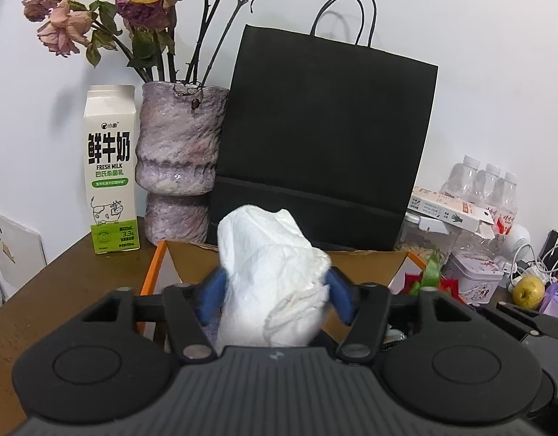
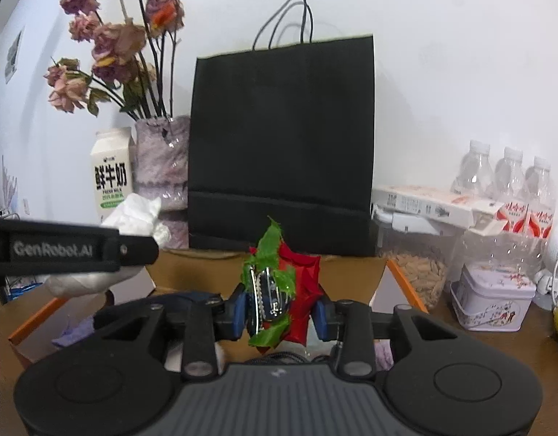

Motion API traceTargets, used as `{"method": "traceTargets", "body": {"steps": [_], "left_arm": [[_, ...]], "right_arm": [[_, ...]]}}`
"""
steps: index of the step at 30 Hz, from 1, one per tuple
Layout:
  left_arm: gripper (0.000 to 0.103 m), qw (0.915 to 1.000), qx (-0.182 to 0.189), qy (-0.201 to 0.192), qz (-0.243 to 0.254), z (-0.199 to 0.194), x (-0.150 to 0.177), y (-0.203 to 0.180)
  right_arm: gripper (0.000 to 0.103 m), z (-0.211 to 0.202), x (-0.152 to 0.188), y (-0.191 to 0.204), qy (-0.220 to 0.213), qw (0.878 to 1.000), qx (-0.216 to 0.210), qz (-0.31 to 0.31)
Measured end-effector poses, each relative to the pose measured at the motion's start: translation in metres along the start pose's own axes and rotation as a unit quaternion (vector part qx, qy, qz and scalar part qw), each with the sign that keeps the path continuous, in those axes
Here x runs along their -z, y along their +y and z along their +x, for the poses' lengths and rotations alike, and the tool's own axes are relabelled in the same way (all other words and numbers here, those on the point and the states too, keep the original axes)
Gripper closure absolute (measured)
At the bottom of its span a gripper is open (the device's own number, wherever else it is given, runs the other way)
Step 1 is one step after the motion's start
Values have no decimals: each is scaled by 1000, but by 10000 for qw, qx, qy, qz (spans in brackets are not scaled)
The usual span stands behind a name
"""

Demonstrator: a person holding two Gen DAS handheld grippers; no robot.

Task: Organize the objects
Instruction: 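Lower the cloth and bow into the box and open both grippers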

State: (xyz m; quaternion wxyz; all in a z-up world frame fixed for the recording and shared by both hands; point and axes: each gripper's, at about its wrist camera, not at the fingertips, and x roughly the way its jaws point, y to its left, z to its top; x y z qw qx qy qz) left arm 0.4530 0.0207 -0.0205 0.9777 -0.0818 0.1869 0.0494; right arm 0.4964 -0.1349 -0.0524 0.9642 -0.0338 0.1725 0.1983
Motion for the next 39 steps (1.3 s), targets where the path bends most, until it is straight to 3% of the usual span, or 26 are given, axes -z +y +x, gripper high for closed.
{"method": "traceTargets", "body": {"steps": [2,4,6,20,39], "left_arm": [[18,10000,-49,-44,51,0,0,0],[0,9999,-40,-94,75,-2,-1,0],[0,9998,-29,-206,81,-6,-1,0],[0,9996,-182,-170,153,-16,-3,-1],[0,9989,-351,127,278,-102,35,-3]], "right_arm": [[50,1,1,-1,67,10000,10,-3],[10,-2,2,-4,-8,10000,46,64],[0,-8,1,-6,-165,9998,61,109],[0,-17,-5,-18,-79,9995,71,281],[0,-99,15,-26,189,9990,-115,397]]}}
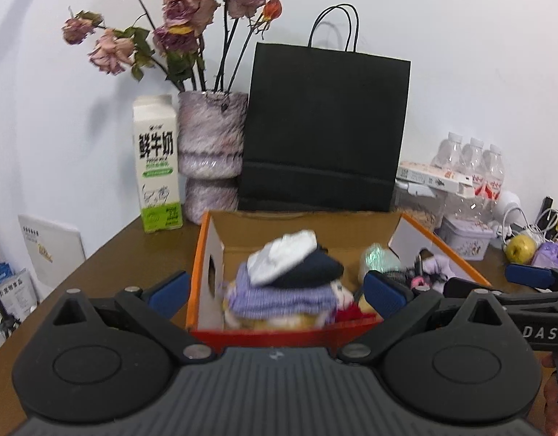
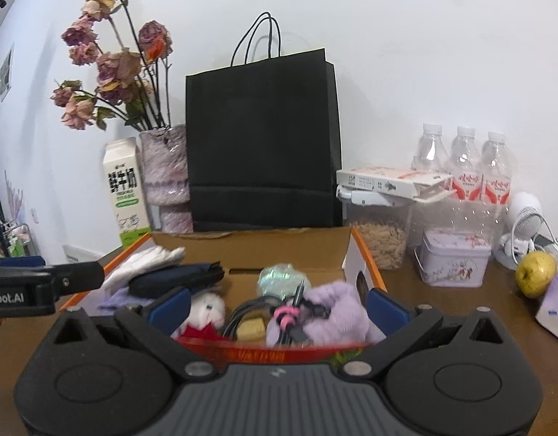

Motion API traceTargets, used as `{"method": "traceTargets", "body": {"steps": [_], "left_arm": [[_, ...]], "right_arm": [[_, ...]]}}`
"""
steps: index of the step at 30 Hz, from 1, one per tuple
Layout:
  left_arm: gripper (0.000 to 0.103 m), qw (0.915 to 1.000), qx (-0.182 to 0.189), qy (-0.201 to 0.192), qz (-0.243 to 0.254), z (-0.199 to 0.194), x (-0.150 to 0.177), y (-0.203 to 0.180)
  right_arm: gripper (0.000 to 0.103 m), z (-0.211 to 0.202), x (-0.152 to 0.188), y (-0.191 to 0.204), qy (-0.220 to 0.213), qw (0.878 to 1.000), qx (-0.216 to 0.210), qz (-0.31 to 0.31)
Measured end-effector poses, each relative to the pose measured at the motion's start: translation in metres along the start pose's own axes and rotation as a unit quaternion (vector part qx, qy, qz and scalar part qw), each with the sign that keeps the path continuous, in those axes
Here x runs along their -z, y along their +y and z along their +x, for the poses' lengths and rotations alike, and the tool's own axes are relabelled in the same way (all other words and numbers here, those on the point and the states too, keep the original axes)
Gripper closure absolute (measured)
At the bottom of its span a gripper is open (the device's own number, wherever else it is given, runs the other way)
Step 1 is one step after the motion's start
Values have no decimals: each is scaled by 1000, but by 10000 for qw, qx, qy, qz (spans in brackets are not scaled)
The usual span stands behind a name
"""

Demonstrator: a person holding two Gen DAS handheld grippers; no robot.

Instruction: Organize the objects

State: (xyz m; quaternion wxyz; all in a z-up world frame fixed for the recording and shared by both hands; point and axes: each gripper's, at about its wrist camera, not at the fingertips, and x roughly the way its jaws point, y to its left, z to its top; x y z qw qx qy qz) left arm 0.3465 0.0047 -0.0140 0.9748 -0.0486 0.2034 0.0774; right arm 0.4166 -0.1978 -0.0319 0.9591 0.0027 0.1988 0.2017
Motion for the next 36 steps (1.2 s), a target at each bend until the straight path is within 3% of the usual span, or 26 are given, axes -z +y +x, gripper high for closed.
{"method": "traceTargets", "body": {"steps": [9,18,36], "left_arm": [[0,9998,-71,207,-8,-52,32,5],[0,9990,-150,409,-32,-99,65,5],[0,9993,-18,369,-90,-138,78,0]], "right_arm": [[0,-55,26,9,185,9997,-136,-39],[0,-108,48,17,105,9994,-338,-47],[0,-141,62,19,109,9986,-504,-141]]}}
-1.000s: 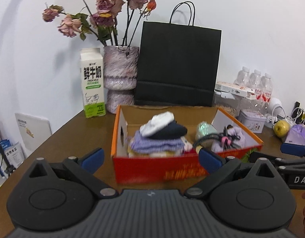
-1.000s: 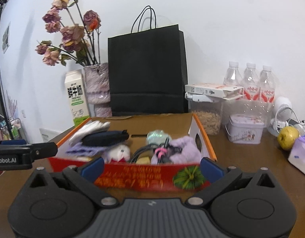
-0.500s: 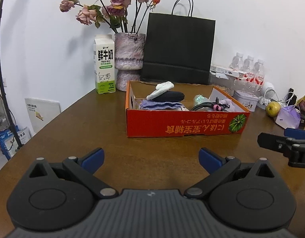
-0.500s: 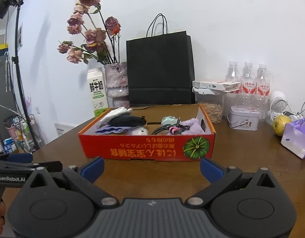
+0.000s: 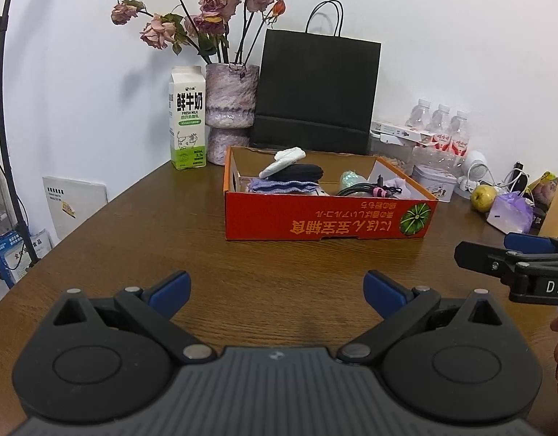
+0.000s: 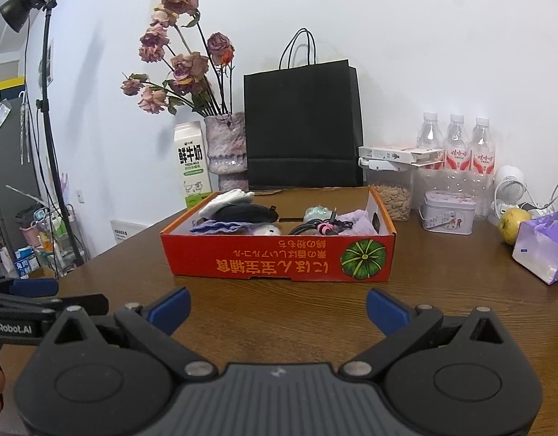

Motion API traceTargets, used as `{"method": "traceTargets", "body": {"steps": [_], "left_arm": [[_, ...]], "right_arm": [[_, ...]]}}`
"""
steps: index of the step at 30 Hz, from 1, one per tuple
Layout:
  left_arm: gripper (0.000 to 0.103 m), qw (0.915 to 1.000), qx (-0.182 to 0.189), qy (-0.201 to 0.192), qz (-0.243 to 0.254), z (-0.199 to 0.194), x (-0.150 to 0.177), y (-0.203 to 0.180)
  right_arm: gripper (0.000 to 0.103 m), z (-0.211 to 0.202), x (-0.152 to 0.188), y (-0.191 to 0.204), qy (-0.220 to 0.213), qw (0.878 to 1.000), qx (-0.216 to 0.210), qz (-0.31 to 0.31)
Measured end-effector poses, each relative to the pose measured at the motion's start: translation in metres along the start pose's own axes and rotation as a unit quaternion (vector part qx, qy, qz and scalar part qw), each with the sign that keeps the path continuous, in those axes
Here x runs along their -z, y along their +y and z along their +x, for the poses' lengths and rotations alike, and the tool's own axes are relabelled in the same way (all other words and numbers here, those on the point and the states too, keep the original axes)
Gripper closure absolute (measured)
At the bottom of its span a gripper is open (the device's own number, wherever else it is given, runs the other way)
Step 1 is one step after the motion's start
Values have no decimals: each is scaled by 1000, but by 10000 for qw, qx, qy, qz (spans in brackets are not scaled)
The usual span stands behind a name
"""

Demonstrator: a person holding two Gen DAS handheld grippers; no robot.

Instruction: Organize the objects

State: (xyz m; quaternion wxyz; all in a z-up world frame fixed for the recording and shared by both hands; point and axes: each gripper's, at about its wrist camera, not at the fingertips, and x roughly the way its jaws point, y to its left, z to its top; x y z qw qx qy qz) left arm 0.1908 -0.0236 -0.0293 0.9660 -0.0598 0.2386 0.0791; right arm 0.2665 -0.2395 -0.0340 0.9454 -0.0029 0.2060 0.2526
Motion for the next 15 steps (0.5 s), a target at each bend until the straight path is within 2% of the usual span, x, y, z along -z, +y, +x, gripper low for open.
{"method": "traceTargets", "body": {"steps": [15], "left_arm": [[0,9999,-64,63,-47,1,2,-2]], "right_arm": [[0,-2,2,-1,23,10000,10,3]]}}
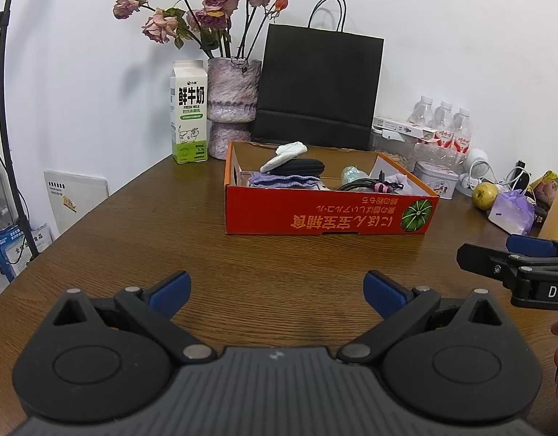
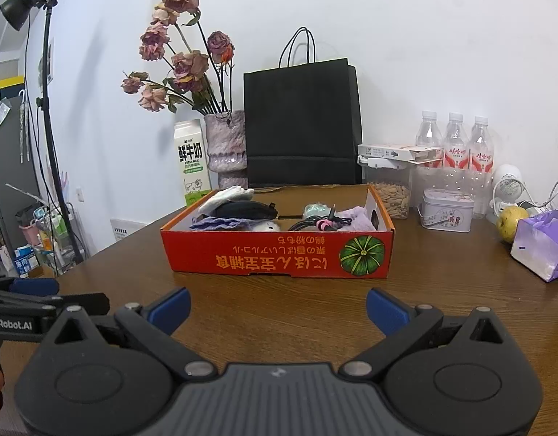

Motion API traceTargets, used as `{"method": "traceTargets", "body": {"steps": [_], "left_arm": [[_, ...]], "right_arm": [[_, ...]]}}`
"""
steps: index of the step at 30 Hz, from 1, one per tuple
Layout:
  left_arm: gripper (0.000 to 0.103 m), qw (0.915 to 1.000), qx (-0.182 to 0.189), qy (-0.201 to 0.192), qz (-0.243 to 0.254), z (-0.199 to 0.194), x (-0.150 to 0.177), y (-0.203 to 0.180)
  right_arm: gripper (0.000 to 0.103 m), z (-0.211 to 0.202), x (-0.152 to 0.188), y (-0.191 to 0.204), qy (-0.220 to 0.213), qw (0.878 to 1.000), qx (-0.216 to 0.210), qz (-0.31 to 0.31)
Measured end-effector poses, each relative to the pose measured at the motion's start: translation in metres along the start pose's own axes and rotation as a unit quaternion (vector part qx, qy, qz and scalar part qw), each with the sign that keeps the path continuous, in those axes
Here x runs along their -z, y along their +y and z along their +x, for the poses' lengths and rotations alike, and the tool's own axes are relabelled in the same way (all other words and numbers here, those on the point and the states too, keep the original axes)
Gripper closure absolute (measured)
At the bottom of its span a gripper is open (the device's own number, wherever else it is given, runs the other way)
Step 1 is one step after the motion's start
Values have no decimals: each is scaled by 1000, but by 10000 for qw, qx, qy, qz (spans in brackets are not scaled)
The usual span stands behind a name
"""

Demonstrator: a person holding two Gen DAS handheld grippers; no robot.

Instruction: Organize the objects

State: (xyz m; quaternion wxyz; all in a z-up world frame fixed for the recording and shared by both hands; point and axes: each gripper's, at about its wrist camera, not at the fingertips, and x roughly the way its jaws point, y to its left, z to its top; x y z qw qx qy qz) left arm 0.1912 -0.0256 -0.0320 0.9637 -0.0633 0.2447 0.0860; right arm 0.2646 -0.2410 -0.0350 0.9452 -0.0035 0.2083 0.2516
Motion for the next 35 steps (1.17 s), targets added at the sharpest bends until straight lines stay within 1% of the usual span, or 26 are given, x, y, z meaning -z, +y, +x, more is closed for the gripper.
{"method": "traceTargets", "body": {"steps": [20,32,35], "left_arm": [[0,10000,-19,20,-35,1,0,2],[0,10000,-54,33,24,3,0,0],[0,10000,37,30,44,3,0,0]], "right_arm": [[0,1,3,0,20,10000,-1,-1],[0,2,5,-1,28,10000,3,-5],[0,2,5,0,27,10000,4,-4]]}}
